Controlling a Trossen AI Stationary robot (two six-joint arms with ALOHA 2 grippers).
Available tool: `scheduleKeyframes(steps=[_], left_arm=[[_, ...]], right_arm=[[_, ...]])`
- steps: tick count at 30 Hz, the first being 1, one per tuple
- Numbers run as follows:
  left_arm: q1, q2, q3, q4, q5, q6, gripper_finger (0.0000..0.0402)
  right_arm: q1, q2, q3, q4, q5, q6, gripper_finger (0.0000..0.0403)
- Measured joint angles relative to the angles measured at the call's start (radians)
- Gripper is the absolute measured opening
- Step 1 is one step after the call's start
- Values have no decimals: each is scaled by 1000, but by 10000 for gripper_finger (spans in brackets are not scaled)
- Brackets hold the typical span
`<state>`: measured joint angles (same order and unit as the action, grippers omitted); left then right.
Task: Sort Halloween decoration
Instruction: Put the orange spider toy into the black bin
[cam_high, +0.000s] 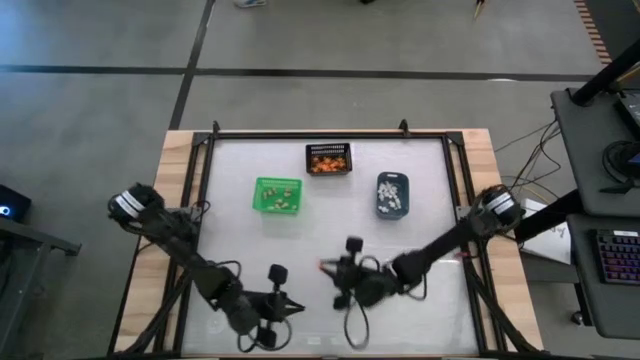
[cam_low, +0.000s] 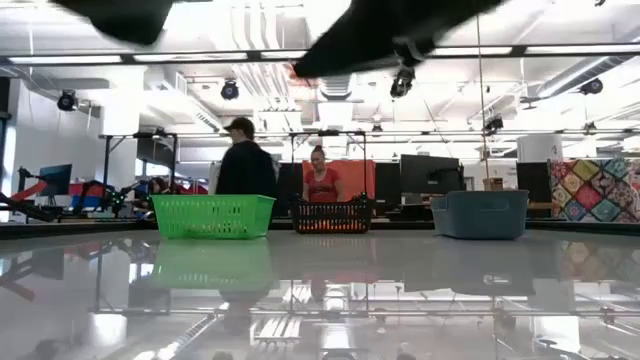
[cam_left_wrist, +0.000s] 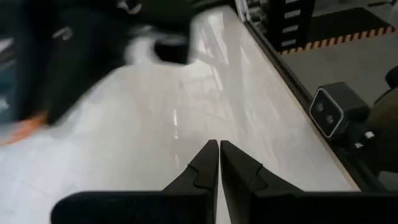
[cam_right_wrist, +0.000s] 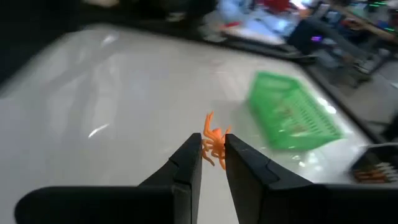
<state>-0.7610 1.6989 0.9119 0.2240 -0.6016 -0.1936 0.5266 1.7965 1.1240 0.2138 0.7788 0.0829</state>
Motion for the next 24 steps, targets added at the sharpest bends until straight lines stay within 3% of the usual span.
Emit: scheduleKeyframes(steps=[6,18,24], left_arm=[[-35,-102,-11,-22,-56,110,0],[-35,-334,-205,11,-98,157,0],[-34,-425,-318,174,-99,207,0]], right_arm=[[-176,-122,2,0,-51,-10,58],[-635,-240,5,1,-534,125,59],[-801,-206,10,-4,-578,178,59]])
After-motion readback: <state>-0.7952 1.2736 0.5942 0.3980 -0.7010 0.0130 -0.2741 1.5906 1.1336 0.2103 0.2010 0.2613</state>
